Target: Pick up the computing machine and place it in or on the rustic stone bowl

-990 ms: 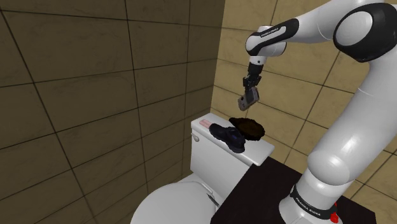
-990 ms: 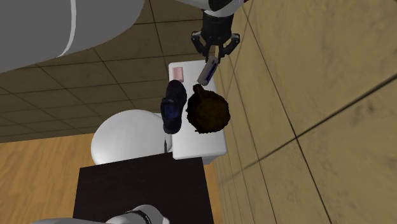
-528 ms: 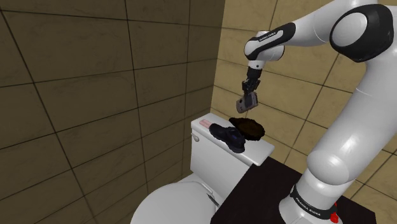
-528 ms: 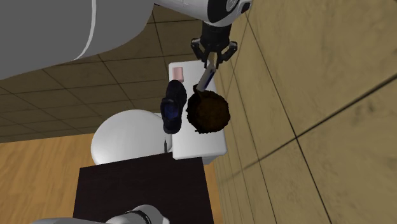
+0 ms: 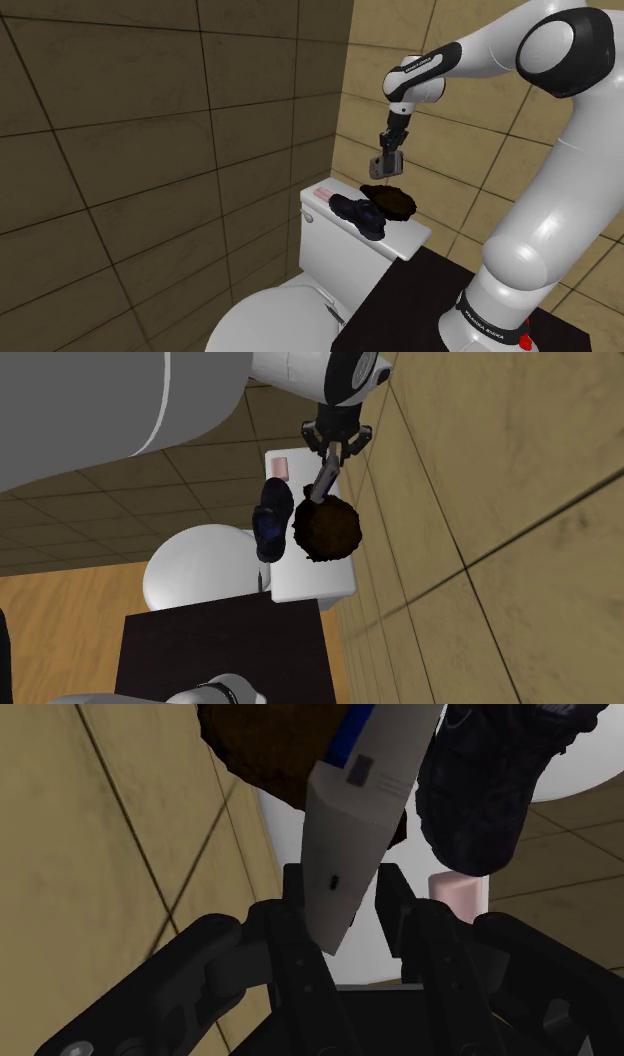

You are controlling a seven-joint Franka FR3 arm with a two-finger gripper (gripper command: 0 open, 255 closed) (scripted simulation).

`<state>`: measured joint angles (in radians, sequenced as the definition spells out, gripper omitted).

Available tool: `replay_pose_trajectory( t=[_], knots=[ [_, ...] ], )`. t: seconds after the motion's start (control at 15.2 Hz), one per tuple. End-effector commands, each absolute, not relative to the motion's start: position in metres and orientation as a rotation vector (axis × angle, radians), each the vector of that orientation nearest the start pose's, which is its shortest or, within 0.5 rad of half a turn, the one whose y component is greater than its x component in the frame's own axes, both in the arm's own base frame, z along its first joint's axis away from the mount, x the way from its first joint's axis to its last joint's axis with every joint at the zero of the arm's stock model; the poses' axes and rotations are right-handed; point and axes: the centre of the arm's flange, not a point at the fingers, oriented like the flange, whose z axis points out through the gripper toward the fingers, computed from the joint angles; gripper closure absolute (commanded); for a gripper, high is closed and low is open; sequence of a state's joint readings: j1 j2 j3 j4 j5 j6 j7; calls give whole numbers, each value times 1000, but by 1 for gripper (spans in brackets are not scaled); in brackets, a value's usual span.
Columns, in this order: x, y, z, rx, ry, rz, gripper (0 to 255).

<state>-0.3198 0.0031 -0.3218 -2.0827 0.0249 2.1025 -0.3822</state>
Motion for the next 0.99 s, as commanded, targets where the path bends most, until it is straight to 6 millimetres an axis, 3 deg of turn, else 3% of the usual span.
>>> replay_pose_trajectory(
  t=[0.0, 0.13, 0.26, 0.33, 0.59, 0.92],
  knots=[
    [437, -345, 384, -3080, 453, 89, 0],
    [435, -343, 383, -3082, 453, 90, 0],
    [436, -327, 392, -3082, 454, 89, 0],
    [434, -342, 386, -3080, 453, 88, 0],
    [436, -343, 436, -3080, 453, 88, 0],
    [436, -343, 436, -3080, 453, 88, 0]
  ],
)
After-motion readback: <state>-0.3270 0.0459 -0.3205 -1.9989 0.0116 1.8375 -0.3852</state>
